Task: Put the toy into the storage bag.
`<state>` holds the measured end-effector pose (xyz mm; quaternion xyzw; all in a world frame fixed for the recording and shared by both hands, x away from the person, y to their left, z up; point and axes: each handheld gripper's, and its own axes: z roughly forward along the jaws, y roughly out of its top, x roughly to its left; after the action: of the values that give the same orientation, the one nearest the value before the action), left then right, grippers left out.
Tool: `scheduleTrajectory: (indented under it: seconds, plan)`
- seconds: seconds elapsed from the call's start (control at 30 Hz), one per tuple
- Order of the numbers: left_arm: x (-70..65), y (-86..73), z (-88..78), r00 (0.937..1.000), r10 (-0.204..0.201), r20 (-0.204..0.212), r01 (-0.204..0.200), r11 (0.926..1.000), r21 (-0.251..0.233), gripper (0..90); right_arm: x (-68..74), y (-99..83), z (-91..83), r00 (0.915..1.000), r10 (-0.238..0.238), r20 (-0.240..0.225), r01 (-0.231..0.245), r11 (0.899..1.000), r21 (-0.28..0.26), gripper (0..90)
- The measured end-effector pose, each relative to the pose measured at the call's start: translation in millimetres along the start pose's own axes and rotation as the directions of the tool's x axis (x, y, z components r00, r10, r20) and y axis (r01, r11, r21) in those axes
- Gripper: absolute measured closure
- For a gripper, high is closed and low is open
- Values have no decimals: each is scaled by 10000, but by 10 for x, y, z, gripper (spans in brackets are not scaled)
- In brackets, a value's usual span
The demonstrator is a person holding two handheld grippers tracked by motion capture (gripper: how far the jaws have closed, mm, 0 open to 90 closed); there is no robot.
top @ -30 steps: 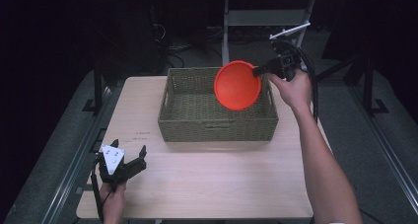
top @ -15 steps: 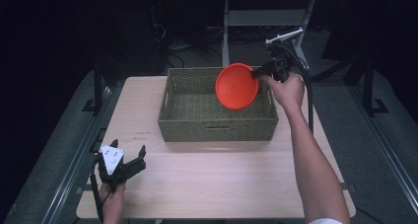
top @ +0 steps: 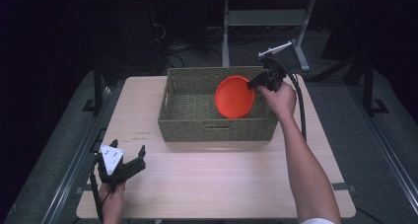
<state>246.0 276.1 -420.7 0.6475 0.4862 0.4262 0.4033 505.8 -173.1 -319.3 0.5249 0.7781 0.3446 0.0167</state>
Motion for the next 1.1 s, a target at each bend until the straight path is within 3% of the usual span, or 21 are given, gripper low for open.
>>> scheduleTrajectory:
  seconds: [0.8,1.1]
  plan:
    - [2,1,-3,10000,-47,-7,47,10000,-25,128,-125,-161,430,9992,369,161,-385,9927,1142,820]
    - [1,2,-7,10000,-39,-18,39,10000,-30,127,-136,-152,463,9981,408,455,-468,9890,1406,819]
